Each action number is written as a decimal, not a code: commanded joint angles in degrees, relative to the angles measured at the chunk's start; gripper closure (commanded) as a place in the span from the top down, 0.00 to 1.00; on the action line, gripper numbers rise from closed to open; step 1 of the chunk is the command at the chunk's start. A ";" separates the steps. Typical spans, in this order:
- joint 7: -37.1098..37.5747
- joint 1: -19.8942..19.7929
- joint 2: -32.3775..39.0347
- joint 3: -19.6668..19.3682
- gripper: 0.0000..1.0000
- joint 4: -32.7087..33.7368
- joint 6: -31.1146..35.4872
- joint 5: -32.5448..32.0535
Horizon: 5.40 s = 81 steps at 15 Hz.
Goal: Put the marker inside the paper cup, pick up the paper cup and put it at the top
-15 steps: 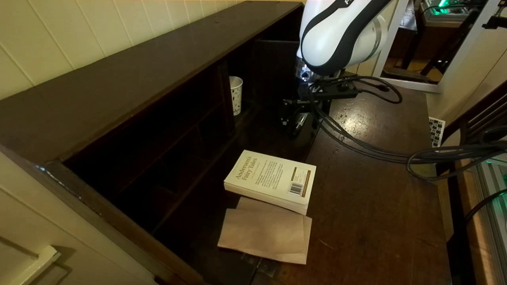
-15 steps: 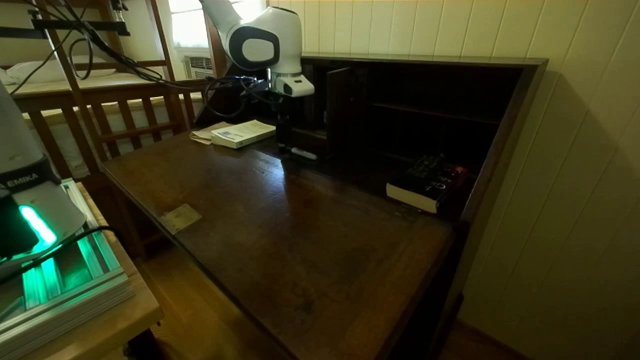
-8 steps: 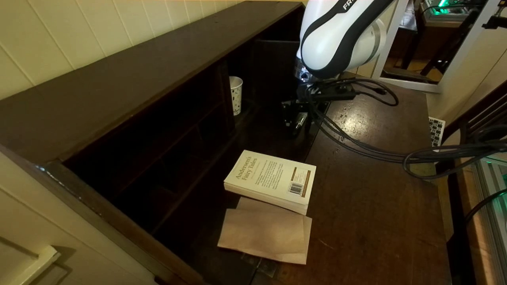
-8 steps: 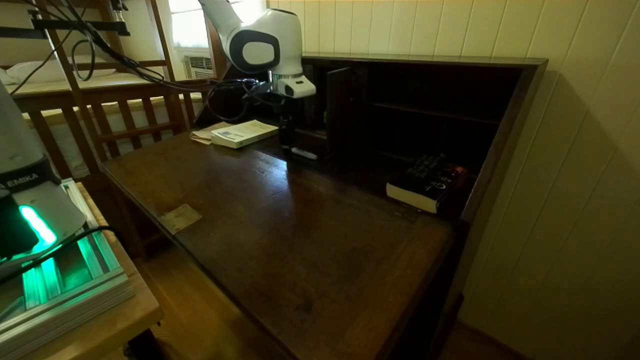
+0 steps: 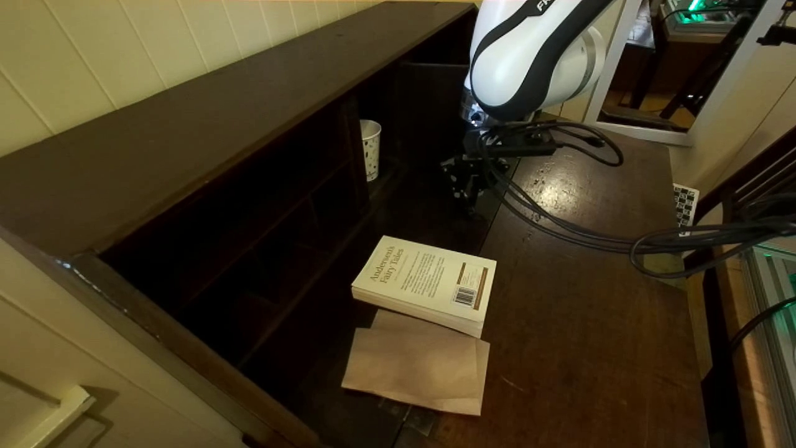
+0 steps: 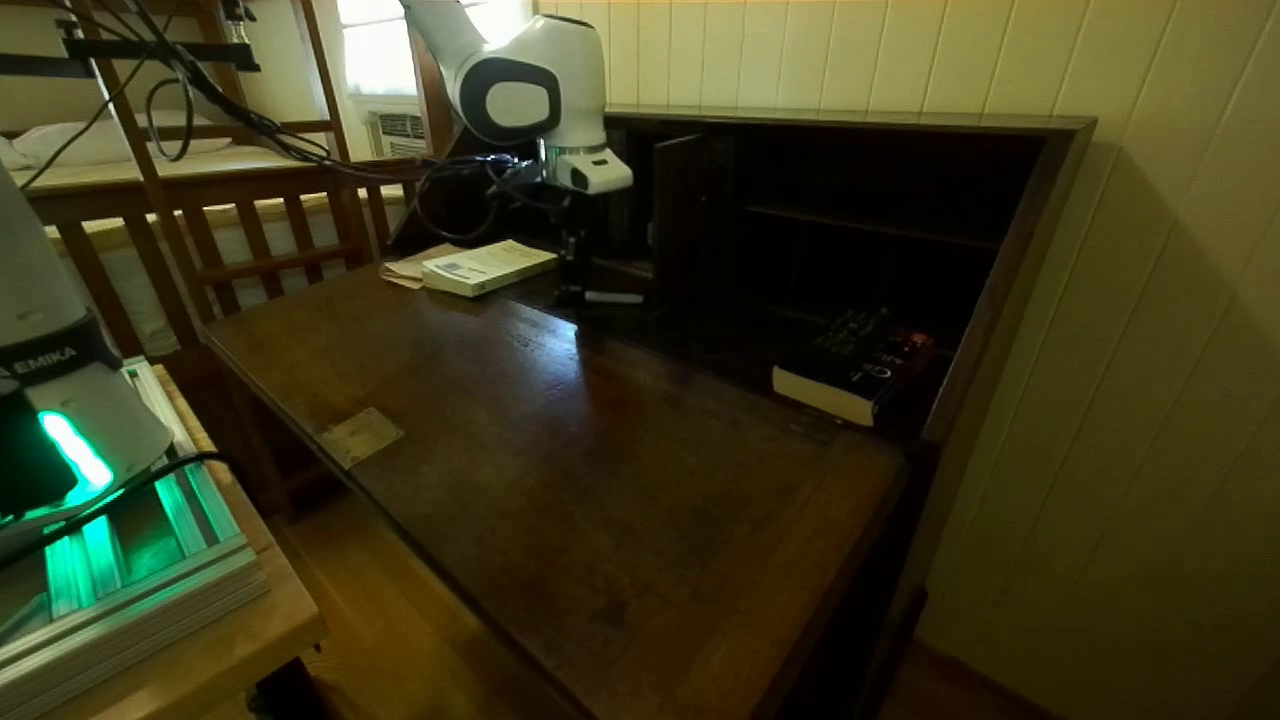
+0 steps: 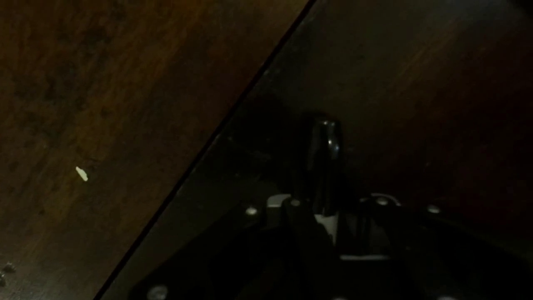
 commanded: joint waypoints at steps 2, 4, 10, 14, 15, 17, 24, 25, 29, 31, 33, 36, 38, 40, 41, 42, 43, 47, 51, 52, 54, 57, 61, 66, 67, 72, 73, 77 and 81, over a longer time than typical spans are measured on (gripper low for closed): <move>-3.65 -0.85 -0.91 1.38 0.06 -0.02 -0.93 2.79; -7.40 -1.50 -2.10 1.97 0.06 -0.46 -1.78 2.41; -21.25 -2.40 -6.23 2.28 0.06 -1.10 -6.70 -0.87; -26.66 -2.08 -8.01 1.48 0.06 -0.33 -11.18 -3.81; -27.25 -1.90 -8.49 1.34 0.06 -0.25 -11.94 -4.74; -28.66 -1.79 -8.87 1.36 0.06 -0.05 -13.16 -6.11; -26.86 -0.36 -9.90 0.50 0.06 2.11 -20.69 -15.27; -26.37 -0.02 -9.87 0.34 0.06 3.01 -22.44 -17.71; -23.70 1.99 -9.47 0.22 0.06 6.91 -29.34 -28.63; -23.15 3.21 -8.79 0.63 0.06 8.54 -32.28 -33.93; -23.89 4.29 -8.40 1.19 0.06 9.58 -34.50 -38.10; -25.00 5.62 -7.46 1.71 0.06 11.14 -36.53 -44.26; -25.42 6.32 -6.59 1.68 0.06 12.51 -37.89 -48.77; -25.57 6.85 -5.55 1.53 0.06 13.85 -38.48 -53.85; -25.33 7.05 -4.94 1.50 0.06 14.49 -38.81 -56.81; -24.95 7.13 -4.21 1.50 0.06 14.98 -38.46 -59.86; -25.14 7.06 -3.72 1.68 0.06 15.41 -38.46 -61.77; -25.34 6.87 -1.88 2.60 0.06 16.05 -36.57 -67.00; -24.74 6.87 -0.50 3.67 0.06 17.24 -33.58 -70.24; -24.66 6.89 -0.18 3.87 0.06 17.55 -32.33 -71.05; -24.67 6.99 0.56 4.13 0.06 18.15 -29.78 -73.13; -24.81 7.09 1.22 4.31 0.06 18.53 -27.03 -76.00; -24.19 7.57 0.94 4.41 0.06 18.06 -25.97 -80.44; -23.05 7.97 0.47 4.69 0.06 17.52 -25.11 -85.89; -22.63 8.00 0.58 4.65 0.06 17.51 -24.85 -87.12; -19.64 7.94 0.55 4.71 0.06 17.10 -23.63 -94.11; -19.25 7.87 0.52 4.80 0.06 16.89 -23.58 -95.10; -17.92 7.62 0.80 4.99 0.06 16.19 -23.01 -98.50; -16.88 7.53 1.41 5.05 0.06 16.08 -23.20 -101.56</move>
